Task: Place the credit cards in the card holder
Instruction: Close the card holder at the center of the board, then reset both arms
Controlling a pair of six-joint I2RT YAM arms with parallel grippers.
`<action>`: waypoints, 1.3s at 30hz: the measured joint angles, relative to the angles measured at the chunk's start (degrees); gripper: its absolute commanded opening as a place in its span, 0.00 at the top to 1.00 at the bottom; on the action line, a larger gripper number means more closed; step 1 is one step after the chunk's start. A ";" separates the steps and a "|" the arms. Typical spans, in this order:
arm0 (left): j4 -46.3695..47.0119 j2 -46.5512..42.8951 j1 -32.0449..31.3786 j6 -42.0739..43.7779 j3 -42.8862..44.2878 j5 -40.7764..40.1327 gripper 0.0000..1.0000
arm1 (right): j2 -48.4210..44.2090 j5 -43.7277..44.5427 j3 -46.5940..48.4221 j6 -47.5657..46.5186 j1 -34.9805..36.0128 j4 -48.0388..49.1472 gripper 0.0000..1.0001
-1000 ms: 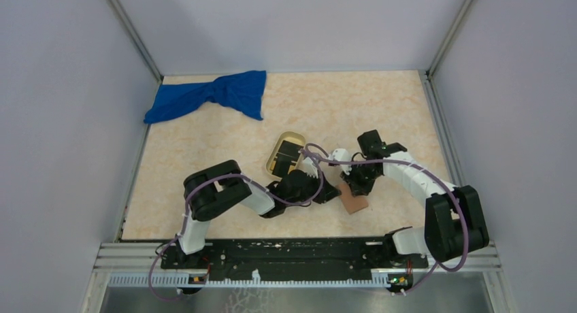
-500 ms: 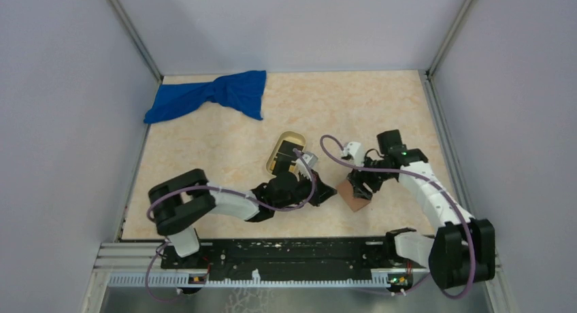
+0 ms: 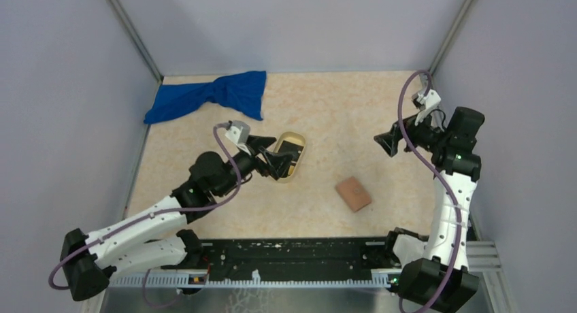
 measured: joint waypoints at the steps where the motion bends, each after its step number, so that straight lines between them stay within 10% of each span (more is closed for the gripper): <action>1: -1.92 -2.05 1.55 0.00 0.37 0.22 0.01 | -0.83 -0.55 0.04 1.75 0.00 0.74 0.01; 15: -15.17 -15.78 2.51 -1.46 5.14 3.28 0.01 | -10.58 4.79 5.64 26.32 0.00 8.13 0.01; 39: -18.01 -17.49 2.51 -5.60 3.28 4.52 0.01 | -10.91 4.87 1.53 32.72 -0.07 14.62 0.01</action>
